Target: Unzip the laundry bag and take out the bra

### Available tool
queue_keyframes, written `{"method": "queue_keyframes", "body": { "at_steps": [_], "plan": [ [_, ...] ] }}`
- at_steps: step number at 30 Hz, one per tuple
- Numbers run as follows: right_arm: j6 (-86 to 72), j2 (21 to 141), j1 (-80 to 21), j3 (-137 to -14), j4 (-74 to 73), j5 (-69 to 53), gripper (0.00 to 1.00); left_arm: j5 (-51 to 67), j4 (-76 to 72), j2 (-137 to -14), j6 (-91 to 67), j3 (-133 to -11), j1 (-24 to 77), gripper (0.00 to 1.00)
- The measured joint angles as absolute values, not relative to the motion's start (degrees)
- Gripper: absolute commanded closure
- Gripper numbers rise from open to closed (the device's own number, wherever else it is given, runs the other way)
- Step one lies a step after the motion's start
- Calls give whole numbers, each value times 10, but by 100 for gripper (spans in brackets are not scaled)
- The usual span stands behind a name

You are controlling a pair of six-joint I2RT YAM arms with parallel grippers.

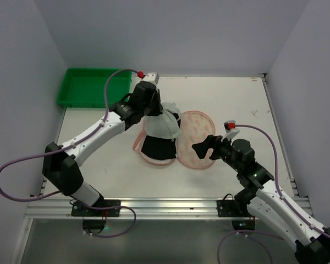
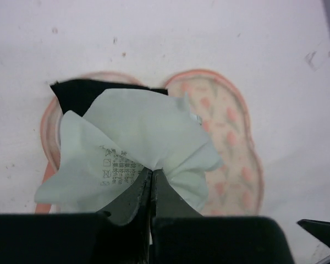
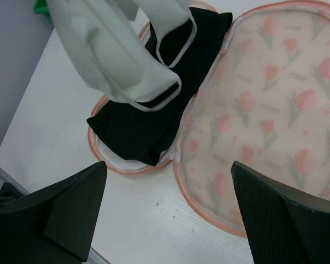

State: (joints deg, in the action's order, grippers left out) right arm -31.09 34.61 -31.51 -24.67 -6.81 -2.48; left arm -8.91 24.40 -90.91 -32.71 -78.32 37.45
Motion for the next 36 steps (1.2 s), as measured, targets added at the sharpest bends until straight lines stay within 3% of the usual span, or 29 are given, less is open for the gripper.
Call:
{"method": "queue_keyframes", "body": {
  "at_steps": [5,13,25,36],
  "plan": [
    [-311,341,-315,-247,-68,-25,4,-91,249,-865,-311,-846,338,100],
    [-310,344,-315,-247,-68,-26,4,-111,252,-886,-308,-924,174,100],
    [-304,385,-315,-256,-68,-38,4,-155,214,-1035,-415,-1012,-33,100],
    [-299,448,-315,-284,-59,-57,4,-213,130,-1197,-576,-1030,-70,100]
  ]
}}
